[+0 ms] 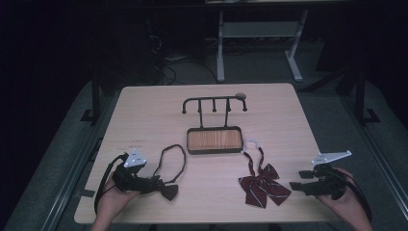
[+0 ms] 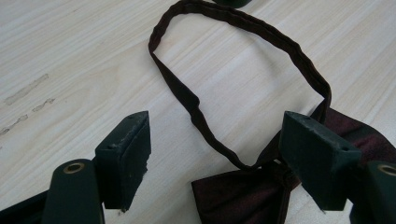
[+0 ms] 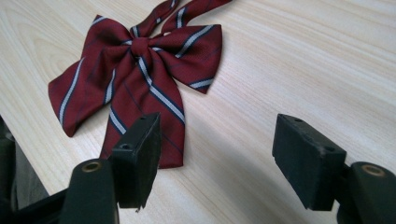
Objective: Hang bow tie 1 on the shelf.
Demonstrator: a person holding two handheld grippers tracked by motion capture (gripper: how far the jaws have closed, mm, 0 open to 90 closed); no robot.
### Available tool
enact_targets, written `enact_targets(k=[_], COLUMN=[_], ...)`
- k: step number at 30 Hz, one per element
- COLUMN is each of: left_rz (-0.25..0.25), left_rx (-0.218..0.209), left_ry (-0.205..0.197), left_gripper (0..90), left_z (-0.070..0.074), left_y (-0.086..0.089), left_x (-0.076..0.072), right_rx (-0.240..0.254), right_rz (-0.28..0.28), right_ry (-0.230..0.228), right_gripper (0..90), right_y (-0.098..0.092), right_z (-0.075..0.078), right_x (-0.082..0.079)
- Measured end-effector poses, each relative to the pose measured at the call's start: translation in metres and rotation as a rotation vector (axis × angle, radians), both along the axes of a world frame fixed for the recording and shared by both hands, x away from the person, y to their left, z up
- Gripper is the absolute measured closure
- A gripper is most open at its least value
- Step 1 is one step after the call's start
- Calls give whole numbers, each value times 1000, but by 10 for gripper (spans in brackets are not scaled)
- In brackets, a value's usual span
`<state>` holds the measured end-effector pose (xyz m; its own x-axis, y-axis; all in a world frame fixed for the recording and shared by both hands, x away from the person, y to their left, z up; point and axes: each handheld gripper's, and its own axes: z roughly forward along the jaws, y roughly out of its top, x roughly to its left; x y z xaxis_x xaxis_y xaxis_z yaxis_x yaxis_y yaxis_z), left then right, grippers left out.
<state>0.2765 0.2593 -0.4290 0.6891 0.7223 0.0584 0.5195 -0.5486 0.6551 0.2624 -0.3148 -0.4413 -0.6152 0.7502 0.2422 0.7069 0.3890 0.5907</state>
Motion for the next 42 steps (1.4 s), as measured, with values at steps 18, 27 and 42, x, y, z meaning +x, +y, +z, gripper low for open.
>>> enact_targets(k=[18,27,42], left_rz=[-1,-3,-10], left_rx=[12,13,18], left_ry=[-6,-9,-13], left_gripper=[256,256,257], left_z=[0,2,2], left_y=[2,1,0], left_x=[-2,-2,-3], right_rx=[-51,-83,-121], right_rz=[50,75,116], right_ry=[7,17,11], right_gripper=[340,360,383], right_y=[29,43,59], right_z=[19,29,46], right_x=[10,20,35])
